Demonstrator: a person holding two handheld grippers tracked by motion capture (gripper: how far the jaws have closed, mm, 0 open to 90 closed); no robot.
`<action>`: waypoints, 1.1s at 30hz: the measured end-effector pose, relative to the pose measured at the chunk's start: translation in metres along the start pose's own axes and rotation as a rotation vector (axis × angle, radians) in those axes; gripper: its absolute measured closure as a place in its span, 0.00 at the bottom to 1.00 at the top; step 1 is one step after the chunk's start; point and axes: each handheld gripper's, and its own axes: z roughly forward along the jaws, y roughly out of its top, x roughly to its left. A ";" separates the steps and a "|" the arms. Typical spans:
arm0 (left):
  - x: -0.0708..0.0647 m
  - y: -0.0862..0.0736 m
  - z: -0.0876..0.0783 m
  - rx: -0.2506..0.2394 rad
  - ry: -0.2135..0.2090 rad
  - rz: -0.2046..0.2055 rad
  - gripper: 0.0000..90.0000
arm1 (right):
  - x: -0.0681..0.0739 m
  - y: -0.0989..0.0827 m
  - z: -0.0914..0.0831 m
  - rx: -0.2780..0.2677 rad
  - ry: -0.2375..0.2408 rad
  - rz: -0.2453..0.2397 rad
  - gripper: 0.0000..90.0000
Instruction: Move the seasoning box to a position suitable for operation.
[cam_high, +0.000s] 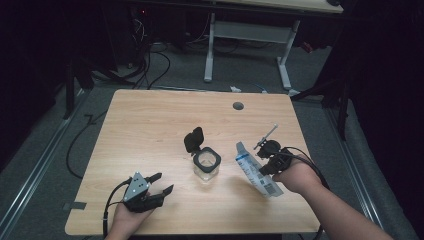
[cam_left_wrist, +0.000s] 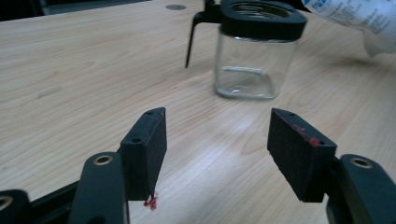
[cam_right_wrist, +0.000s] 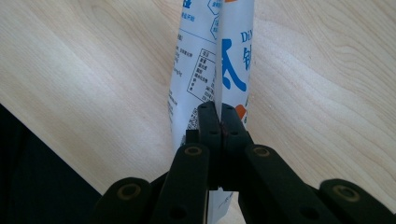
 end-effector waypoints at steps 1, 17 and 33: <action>-0.003 0.000 0.002 0.001 -0.008 0.007 0.41 | 0.000 0.000 -0.003 -0.003 0.003 0.000 1.00; -0.064 0.018 0.048 -0.001 -0.156 0.078 0.31 | 0.021 0.009 -0.026 -0.029 0.011 -0.033 1.00; -0.111 0.036 0.098 -0.019 -0.253 0.055 0.29 | 0.039 0.022 -0.027 -0.038 0.025 -0.080 1.00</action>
